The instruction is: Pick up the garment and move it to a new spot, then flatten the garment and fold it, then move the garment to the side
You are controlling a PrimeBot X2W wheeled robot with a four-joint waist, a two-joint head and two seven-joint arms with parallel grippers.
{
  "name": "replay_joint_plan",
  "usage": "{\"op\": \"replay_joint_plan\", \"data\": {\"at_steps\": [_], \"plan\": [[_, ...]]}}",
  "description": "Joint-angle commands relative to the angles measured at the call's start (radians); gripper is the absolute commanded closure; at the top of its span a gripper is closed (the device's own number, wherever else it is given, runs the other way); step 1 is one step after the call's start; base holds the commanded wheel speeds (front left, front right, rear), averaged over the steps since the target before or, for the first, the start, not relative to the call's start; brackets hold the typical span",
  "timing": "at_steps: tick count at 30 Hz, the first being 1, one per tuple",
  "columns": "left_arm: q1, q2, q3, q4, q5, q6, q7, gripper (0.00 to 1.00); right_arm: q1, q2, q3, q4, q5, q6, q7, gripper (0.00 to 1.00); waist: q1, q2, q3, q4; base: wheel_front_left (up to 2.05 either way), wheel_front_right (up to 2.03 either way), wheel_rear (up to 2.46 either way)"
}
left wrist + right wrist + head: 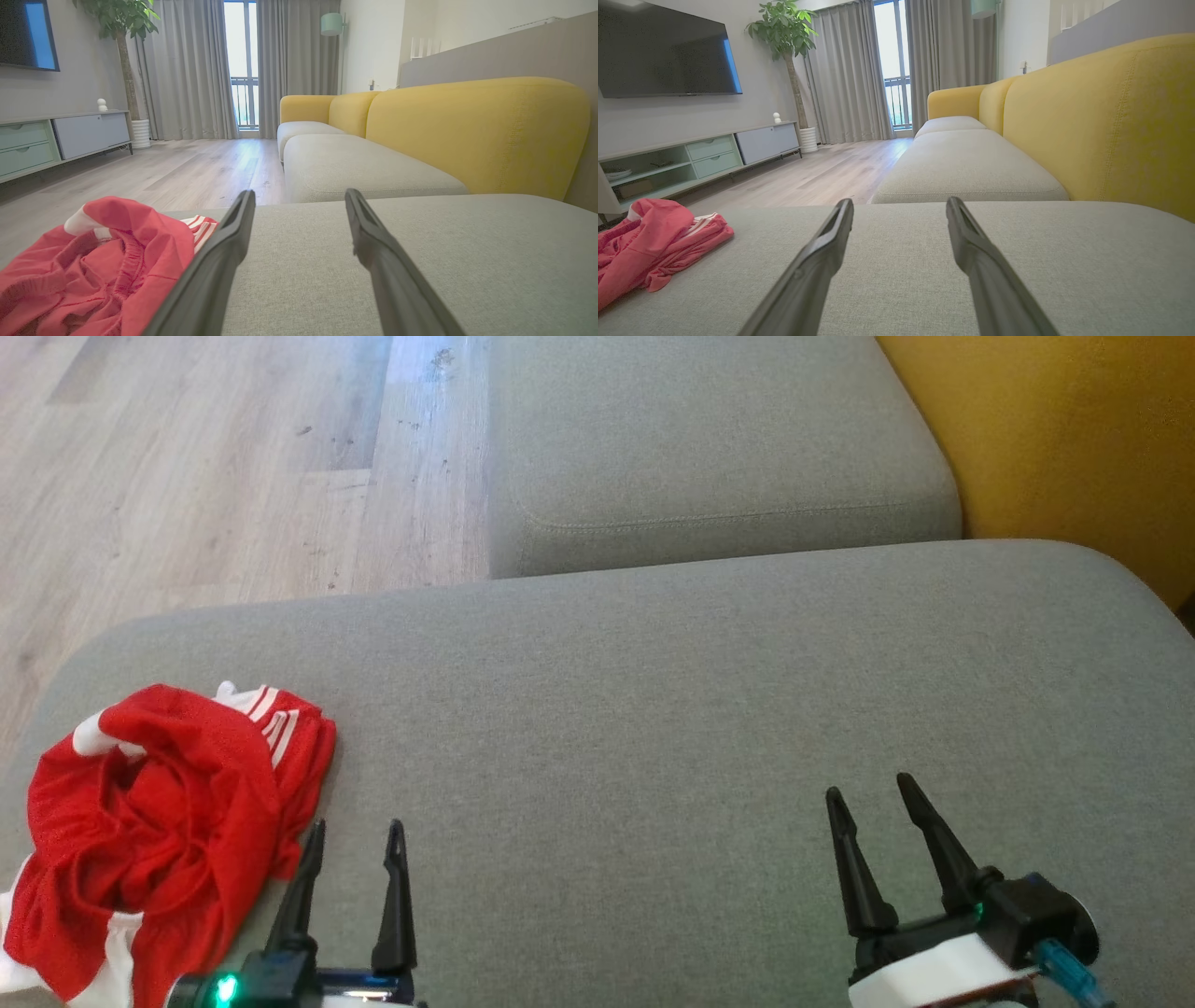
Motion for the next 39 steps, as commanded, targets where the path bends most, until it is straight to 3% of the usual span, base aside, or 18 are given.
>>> {"op": "replay_joint_plan", "data": {"at_steps": [1,25,39], "plan": [[-0.023,0.003,0.020,-0.029,0.022,0.001,-0.012,0.00,-0.028,-0.007,0.027,-0.041,-0.022,0.008,-0.015,0.00,0.0000,0.0000,0.000,0.000,0.00,0.00,0.00],[-0.024,0.003,0.018,0.006,0.013,-0.005,-0.012,0.00,-0.023,-0.007,0.024,-0.042,-0.009,0.008,-0.015,0.00,0.0000,0.0000,0.006,0.018,0.00,0.00,0.00],[-0.031,0.003,0.032,0.021,0.025,0.012,-0.012,0.00,-0.015,-0.007,0.026,-0.038,-0.004,0.008,-0.015,0.00,0.0000,0.0000,0.019,0.167,0.00,0.00,0.00]]}}
